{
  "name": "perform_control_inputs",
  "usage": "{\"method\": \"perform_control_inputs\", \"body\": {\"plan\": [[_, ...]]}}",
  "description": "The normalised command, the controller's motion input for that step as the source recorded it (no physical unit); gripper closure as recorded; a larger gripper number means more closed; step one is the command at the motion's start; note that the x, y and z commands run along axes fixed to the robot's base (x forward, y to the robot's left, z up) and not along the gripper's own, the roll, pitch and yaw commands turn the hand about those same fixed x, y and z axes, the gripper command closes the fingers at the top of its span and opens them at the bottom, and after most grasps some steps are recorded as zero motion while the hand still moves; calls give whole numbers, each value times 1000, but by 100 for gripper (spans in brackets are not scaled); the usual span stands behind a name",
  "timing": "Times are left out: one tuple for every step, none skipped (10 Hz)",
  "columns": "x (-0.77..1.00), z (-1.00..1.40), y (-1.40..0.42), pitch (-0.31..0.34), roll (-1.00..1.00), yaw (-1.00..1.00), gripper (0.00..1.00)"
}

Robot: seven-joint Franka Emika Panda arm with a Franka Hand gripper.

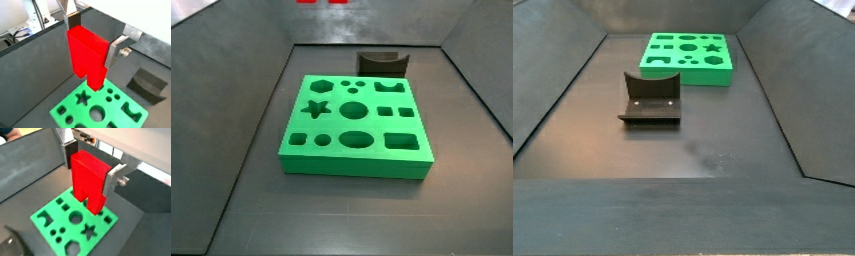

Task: Pick up the double-square object. Move up. Move to above the board. Insert the double-square object.
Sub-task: Move to above the board, then insert the double-square object.

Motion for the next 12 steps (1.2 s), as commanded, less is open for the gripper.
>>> {"method": "perform_control_inputs", "body": {"plan": [[247, 65, -416, 146, 65, 6, 100], [130, 35, -179, 111, 63, 6, 100], [0, -46, 0, -4, 0, -11, 100], [123, -86, 0, -6, 0, -57, 100], [340, -126, 29, -21, 0, -140, 100], [471, -154, 46, -24, 9, -194, 100], [514, -189, 43, -20, 27, -200, 100], [563, -209, 26, -17, 40, -200, 100], [586, -237, 40, -7, 53, -180, 100], [580, -286, 66, -9, 61, -163, 100], [580, -314, 46, -6, 71, -146, 100], [551, -223, 0, 0, 34, -171, 100]]}}
